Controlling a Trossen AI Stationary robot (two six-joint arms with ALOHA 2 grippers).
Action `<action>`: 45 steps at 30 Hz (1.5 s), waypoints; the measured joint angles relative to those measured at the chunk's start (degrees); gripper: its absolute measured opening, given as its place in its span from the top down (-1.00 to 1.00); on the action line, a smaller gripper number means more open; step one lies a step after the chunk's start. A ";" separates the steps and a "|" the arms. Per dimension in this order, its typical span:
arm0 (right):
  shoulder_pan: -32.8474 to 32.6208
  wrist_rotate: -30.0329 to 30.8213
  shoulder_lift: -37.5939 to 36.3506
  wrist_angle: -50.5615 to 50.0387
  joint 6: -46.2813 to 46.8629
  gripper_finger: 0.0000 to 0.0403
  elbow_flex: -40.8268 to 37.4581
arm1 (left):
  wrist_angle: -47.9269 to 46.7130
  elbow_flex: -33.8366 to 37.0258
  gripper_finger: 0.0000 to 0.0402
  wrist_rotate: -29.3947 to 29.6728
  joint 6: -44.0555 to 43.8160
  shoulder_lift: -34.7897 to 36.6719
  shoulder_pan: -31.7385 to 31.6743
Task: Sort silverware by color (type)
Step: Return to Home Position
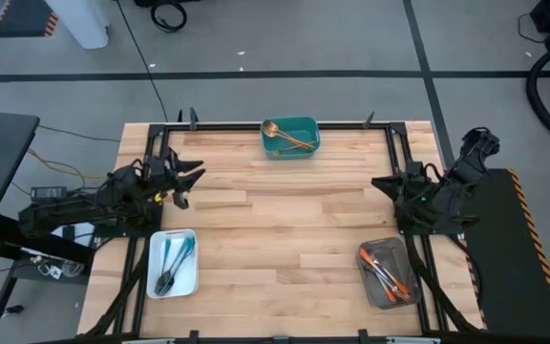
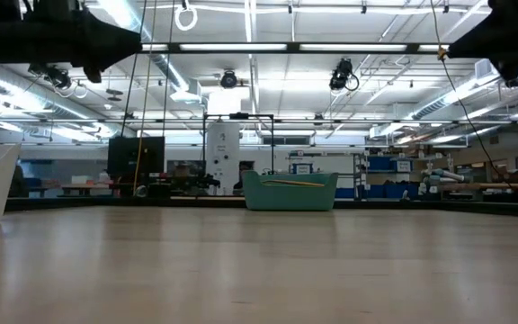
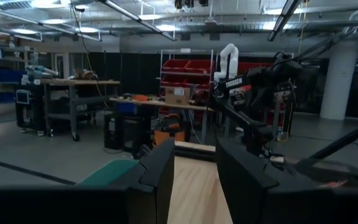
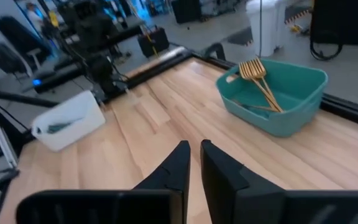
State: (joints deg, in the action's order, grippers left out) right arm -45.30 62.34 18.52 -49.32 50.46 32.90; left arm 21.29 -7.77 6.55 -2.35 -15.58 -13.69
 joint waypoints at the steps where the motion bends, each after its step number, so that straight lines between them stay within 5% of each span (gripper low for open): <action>1: 0.00 0.38 -0.72 2.11 -1.65 0.79 -0.89 | -0.90 0.03 0.38 0.00 0.01 0.58 0.00; 18: 0.15 4.68 -9.43 24.22 -13.80 0.89 -17.41 | -9.00 0.07 0.38 -0.01 -1.52 2.22 0.07; 28: 2.70 3.25 -11.10 47.84 -31.82 0.95 -24.29 | -6.72 5.01 0.38 0.03 -4.09 2.22 0.07; 37: 13.38 -11.42 -11.21 69.59 -42.28 0.95 -32.32 | -5.12 5.66 0.38 0.28 -2.54 2.93 0.08; 45: 24.22 -22.07 -11.10 69.88 -43.95 0.96 -32.59 | -5.43 7.28 0.38 0.39 -2.34 3.38 0.37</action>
State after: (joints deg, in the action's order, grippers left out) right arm -21.08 40.27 7.43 20.57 6.52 0.32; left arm 15.87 -0.49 6.94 -4.68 -12.20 -13.32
